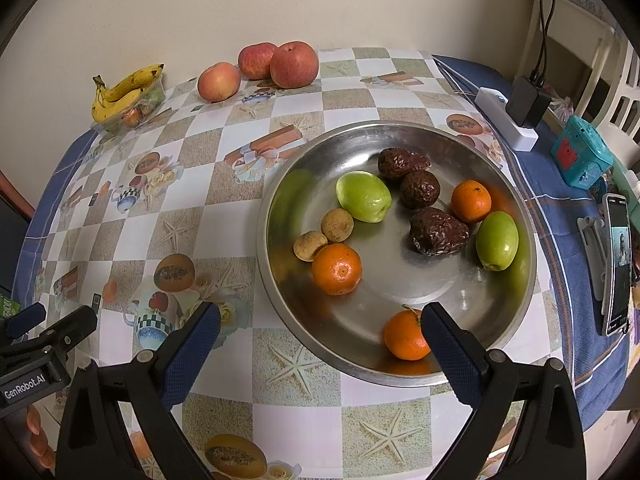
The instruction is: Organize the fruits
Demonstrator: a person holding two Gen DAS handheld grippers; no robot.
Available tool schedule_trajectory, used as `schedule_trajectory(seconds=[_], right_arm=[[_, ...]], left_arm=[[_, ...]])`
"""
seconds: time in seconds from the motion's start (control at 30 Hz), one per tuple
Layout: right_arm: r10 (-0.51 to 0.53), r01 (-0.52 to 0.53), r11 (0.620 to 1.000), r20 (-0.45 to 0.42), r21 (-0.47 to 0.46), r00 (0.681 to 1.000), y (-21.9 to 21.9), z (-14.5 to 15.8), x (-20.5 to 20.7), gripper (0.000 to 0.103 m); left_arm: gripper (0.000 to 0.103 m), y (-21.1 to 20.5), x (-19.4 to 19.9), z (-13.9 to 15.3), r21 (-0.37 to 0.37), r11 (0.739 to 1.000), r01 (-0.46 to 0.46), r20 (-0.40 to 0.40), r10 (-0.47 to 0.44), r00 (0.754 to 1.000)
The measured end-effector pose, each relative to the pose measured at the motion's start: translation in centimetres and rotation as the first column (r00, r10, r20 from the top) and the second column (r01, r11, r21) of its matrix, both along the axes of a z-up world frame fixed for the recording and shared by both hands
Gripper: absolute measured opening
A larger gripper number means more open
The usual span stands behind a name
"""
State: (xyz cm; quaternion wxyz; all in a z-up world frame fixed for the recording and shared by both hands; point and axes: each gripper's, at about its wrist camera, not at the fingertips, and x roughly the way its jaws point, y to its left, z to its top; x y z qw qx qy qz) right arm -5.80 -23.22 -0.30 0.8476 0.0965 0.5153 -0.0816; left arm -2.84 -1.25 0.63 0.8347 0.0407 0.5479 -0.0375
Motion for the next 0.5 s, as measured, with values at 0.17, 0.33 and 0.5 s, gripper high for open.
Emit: schedule_trajectory(seconds=[0.17,0.33,0.5], right_arm=[[-0.008,0.008,1.0,-0.001,0.004,1.0,-0.08,-0.11,-0.06,0.1],[-0.022,0.022,1.0,-0.004,0.012,1.0,-0.4,0.01,-0.09,0.1],[-0.032,0.032,0.999,-0.007,0.02,0.999,-0.72,0.04,-0.13,0.1]], left_arm=[[0.103,0.18,0.09,-0.06,0.005,1.0,-0.011,-0.004,0.011,1.0],[0.103,0.2,0.13,-0.2,0.003,1.0,-0.008,-0.015,0.008,1.0],[0.103,0.16,-0.13,0.03,0.006,1.0,-0.007,0.001,0.007,1.0]])
